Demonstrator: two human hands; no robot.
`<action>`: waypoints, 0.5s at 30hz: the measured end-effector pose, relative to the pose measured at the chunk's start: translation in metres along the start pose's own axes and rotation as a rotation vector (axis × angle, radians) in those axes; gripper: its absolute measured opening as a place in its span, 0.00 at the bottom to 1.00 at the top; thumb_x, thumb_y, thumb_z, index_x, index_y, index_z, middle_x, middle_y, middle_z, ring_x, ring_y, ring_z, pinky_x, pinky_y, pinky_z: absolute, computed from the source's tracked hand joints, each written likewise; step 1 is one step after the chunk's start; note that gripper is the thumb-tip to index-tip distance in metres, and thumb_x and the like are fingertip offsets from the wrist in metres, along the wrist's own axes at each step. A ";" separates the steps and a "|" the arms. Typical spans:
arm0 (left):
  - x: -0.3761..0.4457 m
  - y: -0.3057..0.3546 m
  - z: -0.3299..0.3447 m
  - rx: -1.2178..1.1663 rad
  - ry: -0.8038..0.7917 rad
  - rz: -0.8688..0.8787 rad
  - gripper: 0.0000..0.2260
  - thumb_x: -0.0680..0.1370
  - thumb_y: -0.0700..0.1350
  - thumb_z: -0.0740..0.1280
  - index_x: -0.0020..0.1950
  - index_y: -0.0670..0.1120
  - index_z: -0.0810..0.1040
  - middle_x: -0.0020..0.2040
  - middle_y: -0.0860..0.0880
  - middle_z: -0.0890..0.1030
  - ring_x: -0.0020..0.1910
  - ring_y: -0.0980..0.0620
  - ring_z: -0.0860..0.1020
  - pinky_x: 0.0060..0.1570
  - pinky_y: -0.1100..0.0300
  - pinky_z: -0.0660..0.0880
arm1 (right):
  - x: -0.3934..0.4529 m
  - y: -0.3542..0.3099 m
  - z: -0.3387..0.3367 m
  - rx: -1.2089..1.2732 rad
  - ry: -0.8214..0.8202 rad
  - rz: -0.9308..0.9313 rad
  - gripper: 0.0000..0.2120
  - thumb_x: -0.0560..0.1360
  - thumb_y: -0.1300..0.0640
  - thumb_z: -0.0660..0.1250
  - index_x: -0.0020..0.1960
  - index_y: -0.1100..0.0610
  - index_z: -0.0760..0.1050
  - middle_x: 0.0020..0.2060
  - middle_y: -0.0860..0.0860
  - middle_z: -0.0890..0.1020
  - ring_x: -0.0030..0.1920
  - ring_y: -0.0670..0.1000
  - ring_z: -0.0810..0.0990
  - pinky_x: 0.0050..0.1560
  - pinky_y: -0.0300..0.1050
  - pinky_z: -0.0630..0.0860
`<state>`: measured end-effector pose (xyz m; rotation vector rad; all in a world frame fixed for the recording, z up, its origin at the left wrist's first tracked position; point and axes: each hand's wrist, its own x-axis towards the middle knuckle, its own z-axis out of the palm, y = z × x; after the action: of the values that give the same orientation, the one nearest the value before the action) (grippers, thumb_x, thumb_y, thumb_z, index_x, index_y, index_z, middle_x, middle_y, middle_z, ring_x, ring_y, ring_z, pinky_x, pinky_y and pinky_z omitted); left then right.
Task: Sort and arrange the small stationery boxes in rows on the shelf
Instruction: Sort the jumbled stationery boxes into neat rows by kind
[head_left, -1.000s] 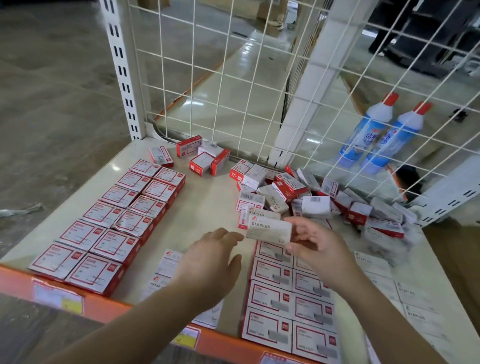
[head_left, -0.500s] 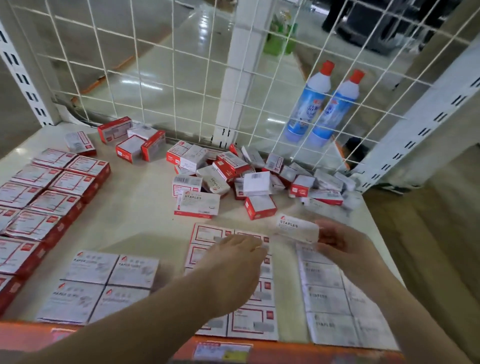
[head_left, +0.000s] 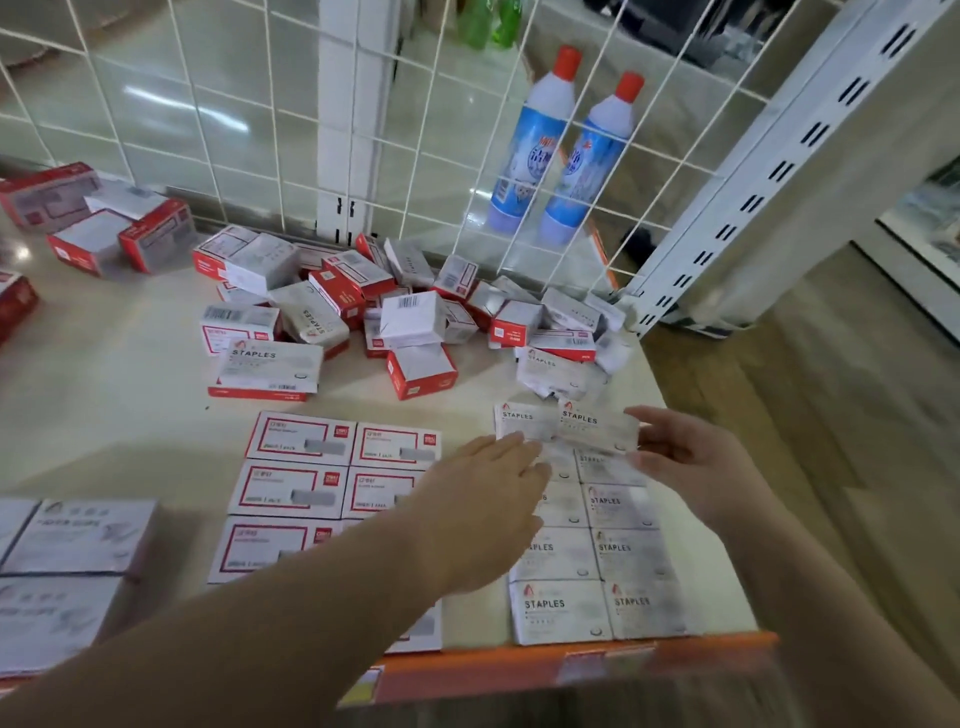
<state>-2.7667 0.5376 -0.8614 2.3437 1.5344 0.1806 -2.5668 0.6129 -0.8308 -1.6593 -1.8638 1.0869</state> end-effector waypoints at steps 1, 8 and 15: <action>0.004 0.001 0.002 -0.002 0.000 0.001 0.24 0.82 0.51 0.51 0.76 0.47 0.51 0.77 0.49 0.48 0.75 0.52 0.45 0.72 0.59 0.41 | 0.001 0.002 -0.002 -0.010 0.001 0.001 0.18 0.72 0.70 0.67 0.54 0.50 0.75 0.42 0.46 0.83 0.38 0.38 0.81 0.39 0.28 0.74; 0.026 0.005 0.008 -0.002 -0.037 0.001 0.25 0.82 0.53 0.52 0.76 0.48 0.49 0.77 0.49 0.47 0.75 0.51 0.45 0.72 0.58 0.43 | 0.007 0.005 -0.012 -0.018 -0.022 0.029 0.17 0.73 0.70 0.66 0.54 0.51 0.75 0.41 0.45 0.82 0.36 0.36 0.80 0.37 0.26 0.74; 0.044 0.006 0.006 0.026 -0.061 -0.013 0.26 0.81 0.55 0.52 0.76 0.47 0.49 0.75 0.47 0.54 0.73 0.49 0.54 0.71 0.55 0.51 | 0.021 0.014 -0.016 -0.002 -0.011 0.068 0.18 0.73 0.68 0.66 0.52 0.46 0.76 0.43 0.47 0.83 0.45 0.48 0.81 0.52 0.47 0.76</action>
<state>-2.7423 0.5744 -0.8682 2.3358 1.5314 0.0857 -2.5501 0.6373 -0.8352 -1.7329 -1.8279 1.1241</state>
